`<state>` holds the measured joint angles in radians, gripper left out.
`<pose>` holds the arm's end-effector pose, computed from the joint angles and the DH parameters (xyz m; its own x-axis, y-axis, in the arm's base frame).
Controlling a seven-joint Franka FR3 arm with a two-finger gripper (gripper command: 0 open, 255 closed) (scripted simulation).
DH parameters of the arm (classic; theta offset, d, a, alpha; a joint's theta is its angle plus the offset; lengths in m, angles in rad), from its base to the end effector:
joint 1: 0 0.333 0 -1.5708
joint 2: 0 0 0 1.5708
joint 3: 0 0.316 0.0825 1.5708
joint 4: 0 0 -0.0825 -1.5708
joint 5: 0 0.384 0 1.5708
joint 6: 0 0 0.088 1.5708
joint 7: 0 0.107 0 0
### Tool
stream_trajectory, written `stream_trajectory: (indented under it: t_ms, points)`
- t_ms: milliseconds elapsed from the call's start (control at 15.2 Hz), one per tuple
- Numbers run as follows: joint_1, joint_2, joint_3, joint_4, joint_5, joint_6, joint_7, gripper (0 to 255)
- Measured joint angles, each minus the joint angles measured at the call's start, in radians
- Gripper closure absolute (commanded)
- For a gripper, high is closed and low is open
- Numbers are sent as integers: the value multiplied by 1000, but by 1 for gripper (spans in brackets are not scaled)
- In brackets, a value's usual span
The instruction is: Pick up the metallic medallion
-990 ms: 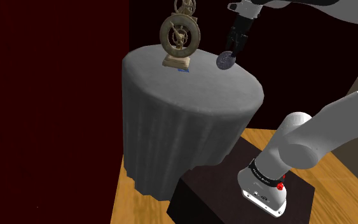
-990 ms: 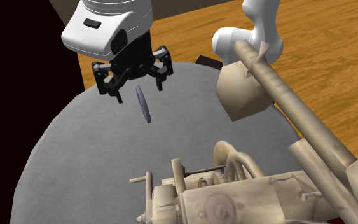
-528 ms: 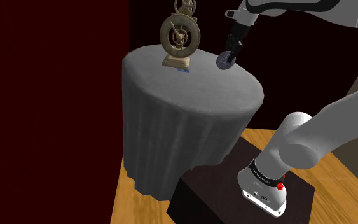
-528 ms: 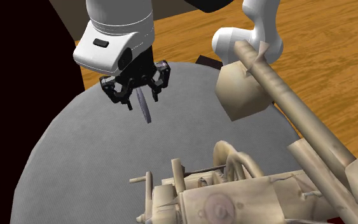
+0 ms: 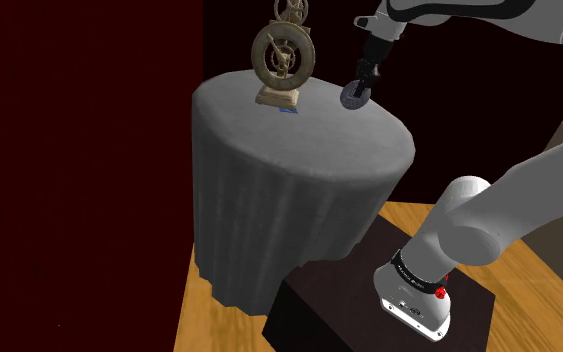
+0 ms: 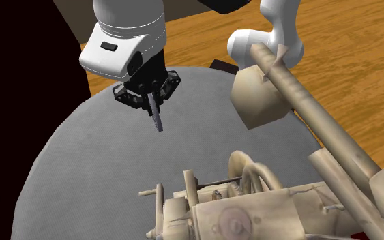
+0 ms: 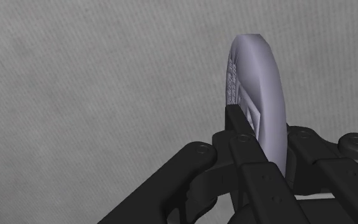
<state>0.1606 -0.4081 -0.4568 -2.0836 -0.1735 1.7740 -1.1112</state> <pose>0.4182 -0.1735 0.5778 0.6420 0.7661 0.0316 0.7642 -0.6427 0.0544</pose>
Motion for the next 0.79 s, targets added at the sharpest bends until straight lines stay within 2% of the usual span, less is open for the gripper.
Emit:
stream_trajectory:
  t_ms: [264, 792]
  points:
    - [1, 5, -1, 29, 3, -24, -6, 255]
    - [8, 24, 7, 153, 15, -130, -12, 255]
